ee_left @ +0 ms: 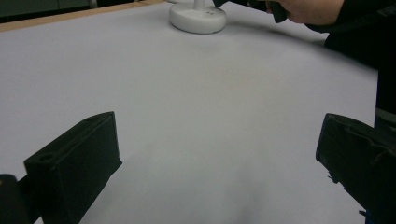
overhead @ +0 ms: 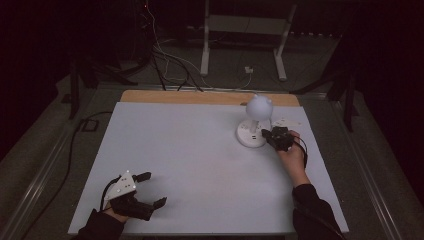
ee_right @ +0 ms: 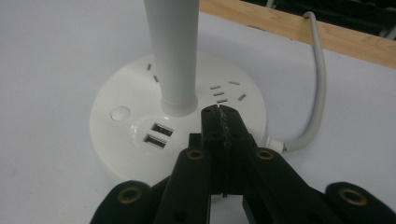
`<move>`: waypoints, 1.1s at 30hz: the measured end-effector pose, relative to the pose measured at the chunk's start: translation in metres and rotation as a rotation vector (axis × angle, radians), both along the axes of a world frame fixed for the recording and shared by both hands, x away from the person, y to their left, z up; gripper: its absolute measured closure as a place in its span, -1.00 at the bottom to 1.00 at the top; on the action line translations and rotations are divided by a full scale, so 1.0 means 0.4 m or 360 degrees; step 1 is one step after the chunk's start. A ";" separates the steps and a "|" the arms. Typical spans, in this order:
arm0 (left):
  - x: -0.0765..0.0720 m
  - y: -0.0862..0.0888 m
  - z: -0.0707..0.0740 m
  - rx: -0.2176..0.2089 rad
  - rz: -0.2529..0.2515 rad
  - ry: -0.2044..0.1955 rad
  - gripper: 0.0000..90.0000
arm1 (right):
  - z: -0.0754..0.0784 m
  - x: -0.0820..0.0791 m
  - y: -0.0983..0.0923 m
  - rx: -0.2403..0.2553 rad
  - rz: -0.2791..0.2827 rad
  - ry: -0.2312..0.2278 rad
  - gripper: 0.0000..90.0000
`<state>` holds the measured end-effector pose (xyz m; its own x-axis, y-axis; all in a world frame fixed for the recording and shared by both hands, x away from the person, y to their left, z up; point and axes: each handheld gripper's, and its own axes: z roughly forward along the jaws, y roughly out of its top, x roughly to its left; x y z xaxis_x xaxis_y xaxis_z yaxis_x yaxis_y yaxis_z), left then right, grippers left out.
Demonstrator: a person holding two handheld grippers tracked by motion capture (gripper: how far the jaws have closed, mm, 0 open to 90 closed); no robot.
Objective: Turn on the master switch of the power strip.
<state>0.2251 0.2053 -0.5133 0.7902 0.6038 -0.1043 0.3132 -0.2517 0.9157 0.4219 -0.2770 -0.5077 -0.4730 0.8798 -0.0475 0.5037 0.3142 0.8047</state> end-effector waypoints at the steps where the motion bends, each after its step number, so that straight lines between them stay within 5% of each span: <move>1: 0.000 0.000 0.000 -0.0002 -0.0001 0.0001 -1.00 | -0.002 0.000 0.001 -0.0010 0.0000 -0.0001 1.00; 9: -0.001 -0.001 0.000 0.0002 -0.0002 -0.0002 -1.00 | -0.004 -0.004 0.004 -0.0025 -0.0012 -0.0007 1.00; 19: -0.001 -0.003 0.000 0.0006 -0.0004 -0.0001 -1.00 | -0.006 -0.010 0.027 -0.0153 -0.0046 -0.0034 1.00; 33: -0.003 -0.001 0.001 -0.0004 -0.0008 -0.0005 -1.00 | -0.003 -0.002 0.024 -0.0142 -0.0040 0.0034 1.00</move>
<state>0.2239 0.2048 -0.5128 0.7937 0.5995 -0.1030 0.3088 -0.2512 0.9174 0.4211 -0.2674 -0.5088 -0.4527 0.8841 -0.1164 0.5292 0.3714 0.7629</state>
